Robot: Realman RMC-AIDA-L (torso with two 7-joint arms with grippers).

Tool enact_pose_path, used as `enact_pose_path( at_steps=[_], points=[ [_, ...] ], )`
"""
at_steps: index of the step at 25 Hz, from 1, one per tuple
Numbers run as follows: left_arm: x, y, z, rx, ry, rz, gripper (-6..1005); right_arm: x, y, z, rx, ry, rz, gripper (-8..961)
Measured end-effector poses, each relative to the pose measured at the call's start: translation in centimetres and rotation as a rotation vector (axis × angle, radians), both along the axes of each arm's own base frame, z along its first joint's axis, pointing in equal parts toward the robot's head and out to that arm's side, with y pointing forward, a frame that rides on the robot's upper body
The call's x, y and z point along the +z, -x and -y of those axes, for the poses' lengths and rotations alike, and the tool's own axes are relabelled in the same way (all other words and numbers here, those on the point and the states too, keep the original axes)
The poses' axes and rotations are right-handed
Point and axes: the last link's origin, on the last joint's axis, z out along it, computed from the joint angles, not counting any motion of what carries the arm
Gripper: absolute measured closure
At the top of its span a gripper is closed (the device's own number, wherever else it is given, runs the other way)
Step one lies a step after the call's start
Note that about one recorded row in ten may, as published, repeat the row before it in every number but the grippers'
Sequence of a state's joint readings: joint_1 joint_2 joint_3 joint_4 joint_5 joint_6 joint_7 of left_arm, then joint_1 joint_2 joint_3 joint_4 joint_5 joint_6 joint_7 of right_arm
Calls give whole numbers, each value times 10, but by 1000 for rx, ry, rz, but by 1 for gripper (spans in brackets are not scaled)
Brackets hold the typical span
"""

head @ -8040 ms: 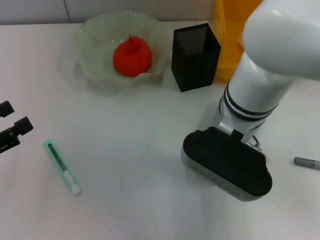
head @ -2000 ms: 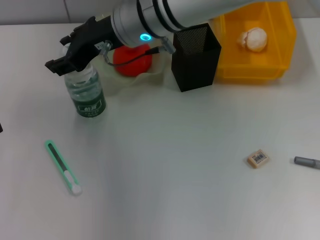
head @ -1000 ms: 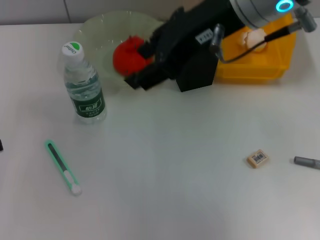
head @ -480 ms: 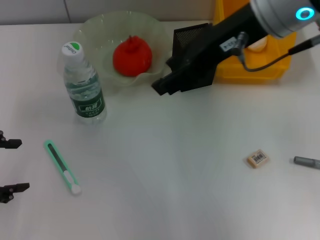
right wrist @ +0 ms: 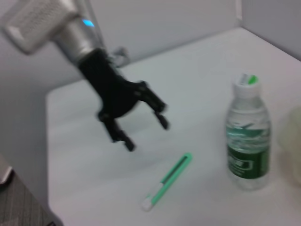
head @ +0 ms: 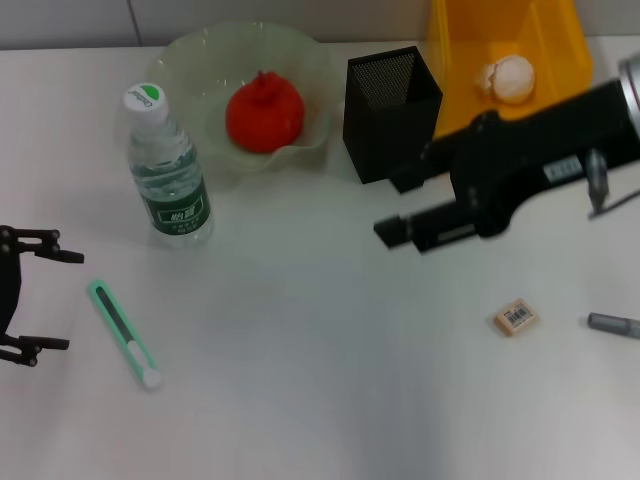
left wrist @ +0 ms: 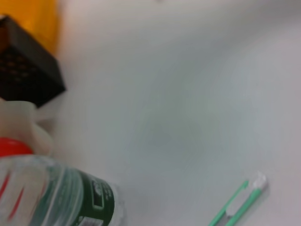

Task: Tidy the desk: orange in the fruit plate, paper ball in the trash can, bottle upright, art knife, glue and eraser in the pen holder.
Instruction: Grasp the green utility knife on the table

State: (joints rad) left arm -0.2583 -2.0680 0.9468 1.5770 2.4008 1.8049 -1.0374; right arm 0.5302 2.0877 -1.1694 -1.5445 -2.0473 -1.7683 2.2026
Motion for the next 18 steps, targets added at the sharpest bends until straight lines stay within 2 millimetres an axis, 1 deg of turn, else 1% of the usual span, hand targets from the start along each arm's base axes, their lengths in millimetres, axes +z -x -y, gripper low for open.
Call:
enact_pose_path(
  at_steps=[1,2,3,4,5,7,9,11,12,13,17,18],
  points=[
    [-3,-1,-2,-38,15,-26,159,-1,-5,3,19,5,-15,324],
    [-7,0,-3,-111,42,-63,159,-4,-14,5,34,2,-33,324],
    [-7,0,-3,-111,42,-63,159,-4,-14,5,34,2,-33,324],
    [-9,0,-3,-155,57,-79,159,-5,-19,5,27,0,-38,324],
    [-9,0,-3,-155,57,-79,159,-7,-24,4,9,-6,-45,324],
    [-11,6,-1,-299,87,-136,159,-10,-36,-2,-47,-27,-60,324],
    [-12,7,0,-332,92,-152,159,-12,-40,-4,-61,-35,-66,324],
    [-17,8,3,-394,119,-181,159,-15,-45,-6,-78,-47,-74,324],
    [-24,8,6,-442,164,-199,159,-18,-48,-5,-89,-49,-80,324],
    [-24,8,6,-442,164,-199,159,-18,-48,-5,-89,-49,-80,324],
    [-36,3,2,-489,257,-221,159,-26,-51,-1,-100,-29,-92,325],
    [-41,0,-2,-510,292,-236,159,-27,-53,0,-96,-28,-90,325]
  ],
)
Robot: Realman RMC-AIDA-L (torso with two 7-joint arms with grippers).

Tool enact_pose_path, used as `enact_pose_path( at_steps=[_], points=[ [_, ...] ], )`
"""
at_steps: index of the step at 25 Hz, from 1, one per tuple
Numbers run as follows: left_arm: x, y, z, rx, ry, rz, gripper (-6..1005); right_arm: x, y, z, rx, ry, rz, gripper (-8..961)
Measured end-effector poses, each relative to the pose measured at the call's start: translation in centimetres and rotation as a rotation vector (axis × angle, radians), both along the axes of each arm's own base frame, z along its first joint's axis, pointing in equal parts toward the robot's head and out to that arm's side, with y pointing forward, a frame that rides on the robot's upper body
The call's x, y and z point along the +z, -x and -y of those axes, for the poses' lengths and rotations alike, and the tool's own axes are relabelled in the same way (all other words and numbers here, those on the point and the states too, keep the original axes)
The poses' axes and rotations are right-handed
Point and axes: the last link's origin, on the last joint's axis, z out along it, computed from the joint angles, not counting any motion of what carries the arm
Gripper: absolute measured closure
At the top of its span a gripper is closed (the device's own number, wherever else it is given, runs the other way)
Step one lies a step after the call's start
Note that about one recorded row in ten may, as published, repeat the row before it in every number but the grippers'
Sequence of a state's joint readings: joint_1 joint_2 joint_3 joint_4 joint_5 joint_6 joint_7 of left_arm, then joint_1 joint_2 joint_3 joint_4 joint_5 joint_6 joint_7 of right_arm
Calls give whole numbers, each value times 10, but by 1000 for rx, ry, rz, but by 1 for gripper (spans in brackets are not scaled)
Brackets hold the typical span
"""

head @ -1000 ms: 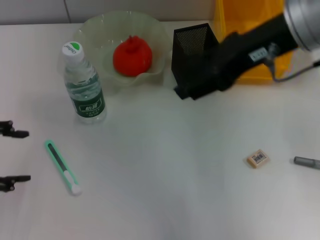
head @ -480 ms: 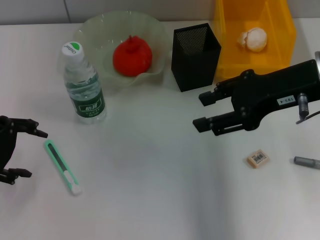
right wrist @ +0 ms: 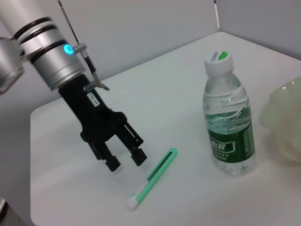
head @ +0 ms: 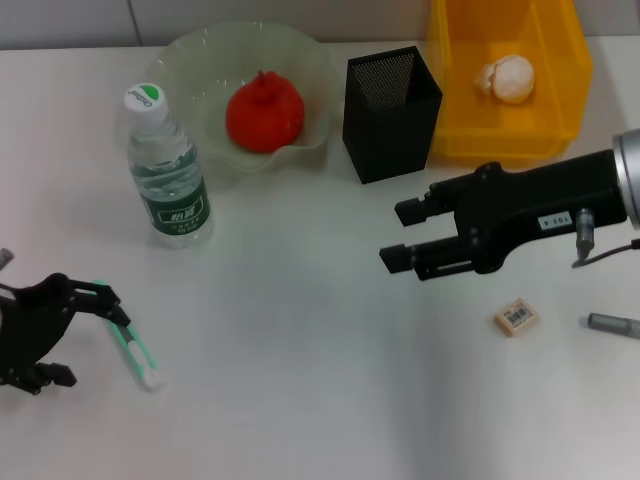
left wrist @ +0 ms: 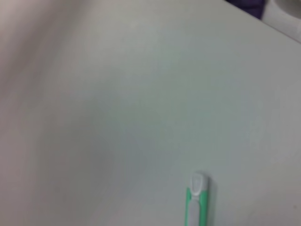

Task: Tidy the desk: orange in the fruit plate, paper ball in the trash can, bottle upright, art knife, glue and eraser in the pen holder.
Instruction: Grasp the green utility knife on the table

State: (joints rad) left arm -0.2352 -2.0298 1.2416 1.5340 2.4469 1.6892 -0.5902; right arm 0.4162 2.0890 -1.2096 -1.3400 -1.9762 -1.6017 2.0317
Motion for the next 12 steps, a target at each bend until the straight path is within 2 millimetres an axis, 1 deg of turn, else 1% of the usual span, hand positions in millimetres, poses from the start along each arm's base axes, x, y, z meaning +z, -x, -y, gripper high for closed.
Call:
enact_pose_path(
  at_steps=[2,4,7,8,9,12],
  points=[
    [-2,-2,-2,-7,10,-9,159,-1,-2,2,14,1,3,325],
    [-10,-10,-9,-13,33,-45,159,-2,-5,4,30,-1,5,325],
    [-18,-17,-13,-9,49,-88,158,-4,-8,5,42,0,-2,325],
    [-18,-17,-13,-9,49,-88,158,-5,-11,5,45,3,-6,325],
    [-29,-26,-17,-12,72,-158,158,-5,-13,6,59,0,-12,325],
    [-37,-32,-19,-22,87,-196,158,-5,-16,7,73,-8,-12,326]
  ],
)
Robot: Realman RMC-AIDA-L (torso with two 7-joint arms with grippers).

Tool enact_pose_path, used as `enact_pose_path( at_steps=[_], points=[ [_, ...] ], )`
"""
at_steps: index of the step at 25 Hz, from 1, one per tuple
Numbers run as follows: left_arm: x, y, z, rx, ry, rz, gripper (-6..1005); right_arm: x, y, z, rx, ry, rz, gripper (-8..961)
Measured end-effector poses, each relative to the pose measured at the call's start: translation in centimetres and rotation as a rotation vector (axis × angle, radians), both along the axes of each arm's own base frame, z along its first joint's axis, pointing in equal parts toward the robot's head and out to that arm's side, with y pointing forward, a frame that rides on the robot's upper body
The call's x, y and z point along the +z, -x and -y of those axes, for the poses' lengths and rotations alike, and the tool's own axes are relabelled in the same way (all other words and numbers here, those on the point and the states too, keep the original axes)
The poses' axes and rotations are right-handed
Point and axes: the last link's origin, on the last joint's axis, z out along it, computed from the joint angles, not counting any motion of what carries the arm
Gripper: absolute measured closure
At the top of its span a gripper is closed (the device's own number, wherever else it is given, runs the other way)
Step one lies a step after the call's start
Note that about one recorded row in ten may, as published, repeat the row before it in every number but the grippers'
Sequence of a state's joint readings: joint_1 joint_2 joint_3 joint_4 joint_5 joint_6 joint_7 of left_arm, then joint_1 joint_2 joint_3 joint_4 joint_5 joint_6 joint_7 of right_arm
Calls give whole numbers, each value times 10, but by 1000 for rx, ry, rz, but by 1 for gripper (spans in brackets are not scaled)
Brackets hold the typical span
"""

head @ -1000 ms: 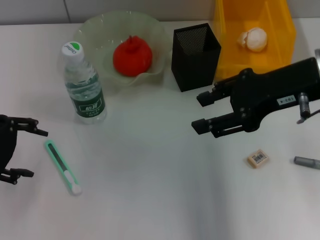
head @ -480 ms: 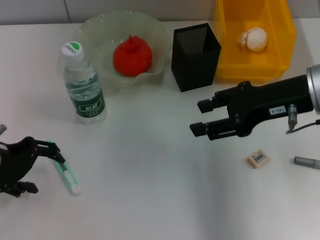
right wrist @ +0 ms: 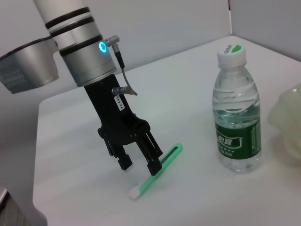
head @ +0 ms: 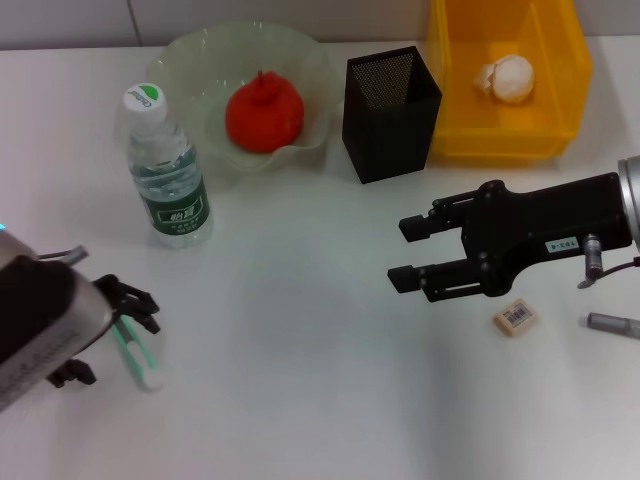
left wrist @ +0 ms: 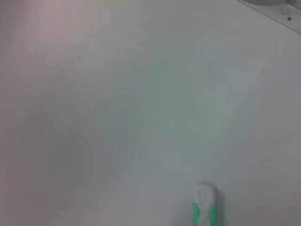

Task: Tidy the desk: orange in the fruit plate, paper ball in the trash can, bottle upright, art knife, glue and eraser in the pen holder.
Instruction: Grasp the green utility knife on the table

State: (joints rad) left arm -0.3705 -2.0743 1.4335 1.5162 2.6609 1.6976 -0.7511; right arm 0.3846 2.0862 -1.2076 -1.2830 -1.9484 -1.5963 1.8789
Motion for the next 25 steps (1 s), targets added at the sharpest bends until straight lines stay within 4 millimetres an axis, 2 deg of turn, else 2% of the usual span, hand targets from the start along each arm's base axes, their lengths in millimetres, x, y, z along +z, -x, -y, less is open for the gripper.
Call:
enact_pose_path(
  at_steps=[9,21,25],
  points=[
    [-17,-17,-4,-18,43,-92,158,4,-9,1,-9,-22,-5,326],
    [-28,-19,-9,11,44,-140,158,8,-10,-2,-1,-63,-28,327],
    [-30,-19,-13,24,34,-130,267,7,-11,-2,-6,-61,-29,327]
  ],
)
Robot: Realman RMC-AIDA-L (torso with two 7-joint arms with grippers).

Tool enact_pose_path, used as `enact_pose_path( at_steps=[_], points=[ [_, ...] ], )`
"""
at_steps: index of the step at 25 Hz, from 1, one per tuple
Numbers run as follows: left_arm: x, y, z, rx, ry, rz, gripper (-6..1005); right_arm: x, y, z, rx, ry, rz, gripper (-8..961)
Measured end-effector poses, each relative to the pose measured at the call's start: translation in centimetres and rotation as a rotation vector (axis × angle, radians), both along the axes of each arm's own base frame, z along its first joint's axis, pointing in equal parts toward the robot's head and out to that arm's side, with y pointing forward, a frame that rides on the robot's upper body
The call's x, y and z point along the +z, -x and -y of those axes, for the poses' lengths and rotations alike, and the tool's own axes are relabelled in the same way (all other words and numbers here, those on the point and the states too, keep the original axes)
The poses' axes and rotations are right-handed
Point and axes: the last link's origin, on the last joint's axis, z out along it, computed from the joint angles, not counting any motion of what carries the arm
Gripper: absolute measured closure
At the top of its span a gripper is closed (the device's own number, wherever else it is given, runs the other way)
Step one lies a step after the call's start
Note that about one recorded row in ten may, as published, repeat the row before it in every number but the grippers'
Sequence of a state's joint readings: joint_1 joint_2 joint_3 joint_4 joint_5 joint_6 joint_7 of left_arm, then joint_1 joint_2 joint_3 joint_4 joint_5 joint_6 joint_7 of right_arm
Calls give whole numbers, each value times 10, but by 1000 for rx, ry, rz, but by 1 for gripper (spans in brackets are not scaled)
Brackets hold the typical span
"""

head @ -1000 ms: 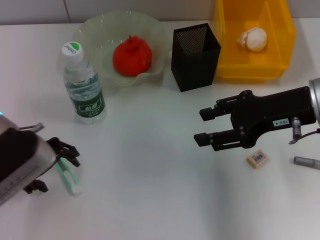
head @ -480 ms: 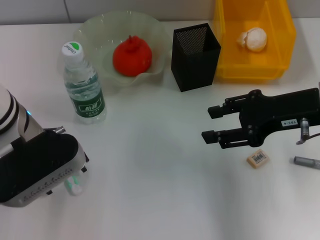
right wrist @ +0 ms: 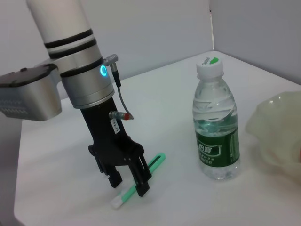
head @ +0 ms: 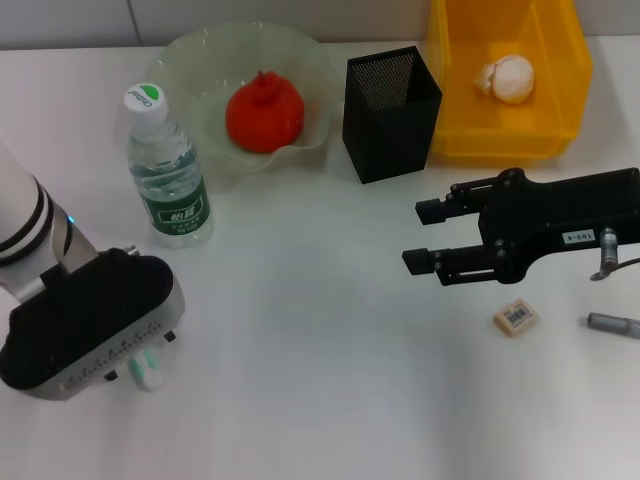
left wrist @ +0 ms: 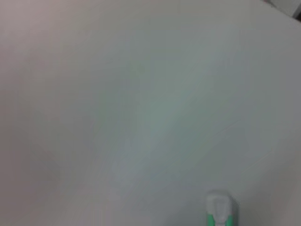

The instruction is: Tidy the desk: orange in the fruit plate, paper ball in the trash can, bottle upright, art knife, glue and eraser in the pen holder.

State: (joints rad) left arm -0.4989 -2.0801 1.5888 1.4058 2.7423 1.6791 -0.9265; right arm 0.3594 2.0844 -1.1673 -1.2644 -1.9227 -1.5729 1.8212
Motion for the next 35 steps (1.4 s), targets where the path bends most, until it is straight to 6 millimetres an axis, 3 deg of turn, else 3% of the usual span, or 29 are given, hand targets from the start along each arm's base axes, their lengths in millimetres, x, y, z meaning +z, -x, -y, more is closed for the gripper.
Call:
enact_pose_path(
  at_steps=[17,20,26,31,35],
  points=[
    [-4,4,1,22,-9,-5,292,0,-1,-2,3,-15,0,329],
    [-4,6,2,22,-7,-11,470,1,-1,-2,0,-20,-2,329],
    [-3,9,3,22,-14,-12,678,2,0,-2,-4,-26,-26,333],
    [-4,11,3,19,-23,-3,813,2,-1,-1,-9,-25,-29,336],
    [8,7,4,35,-63,32,812,2,-2,2,-9,-16,-33,339]
  ],
)
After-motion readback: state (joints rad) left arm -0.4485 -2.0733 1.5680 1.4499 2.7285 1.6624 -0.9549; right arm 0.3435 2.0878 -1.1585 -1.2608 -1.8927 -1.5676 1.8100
